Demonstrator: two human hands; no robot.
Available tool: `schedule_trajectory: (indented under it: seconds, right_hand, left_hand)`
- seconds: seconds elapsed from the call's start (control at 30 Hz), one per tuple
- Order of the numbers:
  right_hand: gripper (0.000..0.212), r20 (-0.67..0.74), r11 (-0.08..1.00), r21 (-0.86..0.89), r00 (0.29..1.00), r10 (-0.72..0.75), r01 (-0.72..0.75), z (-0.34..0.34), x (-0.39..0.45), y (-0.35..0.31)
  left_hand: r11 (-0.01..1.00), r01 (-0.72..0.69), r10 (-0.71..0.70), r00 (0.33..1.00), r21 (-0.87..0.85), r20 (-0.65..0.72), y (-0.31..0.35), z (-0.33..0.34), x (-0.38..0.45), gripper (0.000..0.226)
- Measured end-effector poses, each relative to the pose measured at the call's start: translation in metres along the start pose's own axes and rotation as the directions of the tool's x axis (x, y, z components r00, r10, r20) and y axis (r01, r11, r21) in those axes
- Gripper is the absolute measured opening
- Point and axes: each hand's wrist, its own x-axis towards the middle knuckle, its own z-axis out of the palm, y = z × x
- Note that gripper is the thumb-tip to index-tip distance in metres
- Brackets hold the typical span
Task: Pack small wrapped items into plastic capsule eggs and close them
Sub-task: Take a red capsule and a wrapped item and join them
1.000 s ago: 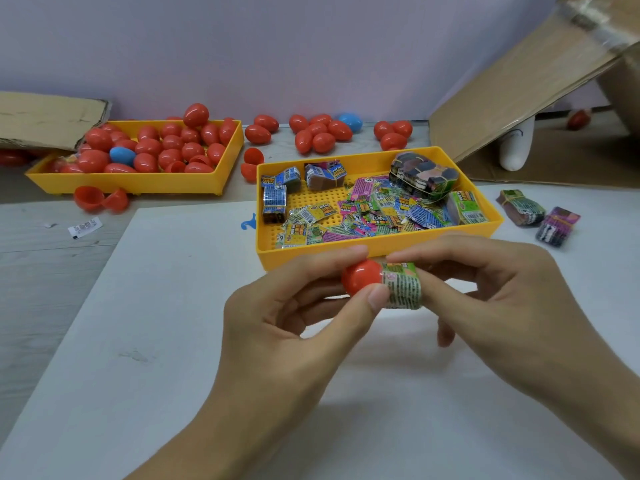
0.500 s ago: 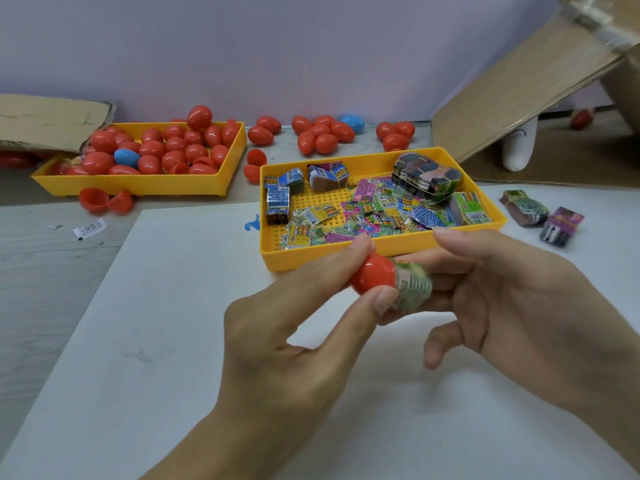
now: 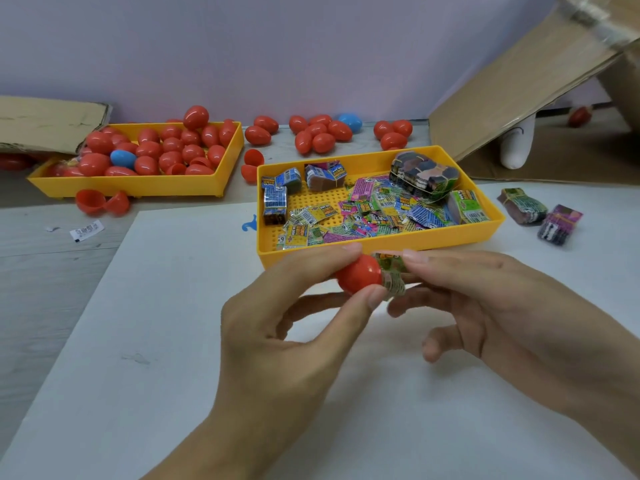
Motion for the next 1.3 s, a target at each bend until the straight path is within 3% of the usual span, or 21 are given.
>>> schedule_trajectory:
  seconds: [0.33, 0.57, 0.63, 0.73, 0.83, 0.97, 1.07, 1.17, 1.3]
  right_hand:
    - [0.043, -0.194, 0.969, -0.109, 0.952, -0.238, 0.22, 0.008, -0.001, 0.009]
    - [0.035, -0.13, 0.995, 0.052, 0.989, -0.076, 0.083, 0.006, -0.001, 0.005]
    - [0.039, -0.151, 0.994, 0.03, 0.984, -0.099, 0.104, 0.007, -0.001, 0.004]
    - [0.023, -0.171, 0.986, 0.02, 0.972, -0.16, 0.166, 0.01, -0.002, 0.003]
    - [0.02, -0.175, 0.982, 0.043, 0.969, -0.173, 0.183, 0.011, -0.003, 0.004]
    - [0.04, -0.149, 0.984, 0.075, 0.977, -0.152, 0.164, 0.006, -0.001, 0.006]
    - [0.028, -0.132, 0.978, 0.154, 0.984, -0.124, 0.143, 0.004, 0.001, 0.007]
    - [0.039, -0.147, 0.977, 0.151, 0.981, -0.129, 0.151, 0.003, 0.002, 0.009]
    - [0.033, -0.177, 0.971, 0.12, 0.967, -0.185, 0.207, 0.005, 0.0, 0.008]
  left_hand:
    - [0.967, 0.153, -0.152, 0.988, -0.201, 0.022, -0.001, 0.003, 0.001, 0.027]
    - [0.966, 0.162, -0.162, 0.987, -0.2, 0.018, 0.001, 0.002, 0.004, 0.027]
    - [0.964, 0.165, -0.163, 0.986, -0.208, 0.025, 0.0, 0.002, 0.003, 0.026]
    - [0.965, 0.171, -0.165, 0.985, -0.2, 0.045, -0.001, 0.002, 0.002, 0.027]
    - [0.96, 0.188, -0.181, 0.982, -0.206, 0.053, -0.001, 0.002, 0.003, 0.026]
    - [0.949, 0.226, -0.217, 0.974, -0.221, 0.061, 0.001, 0.002, 0.005, 0.026]
    - [0.922, 0.297, -0.281, 0.955, -0.248, 0.098, 0.002, 0.003, 0.006, 0.025]
    - [0.863, 0.39, -0.357, 0.921, -0.321, 0.158, 0.002, 0.003, 0.007, 0.025]
    - [0.881, 0.384, -0.344, 0.921, -0.278, 0.183, 0.002, 0.001, 0.008, 0.024]
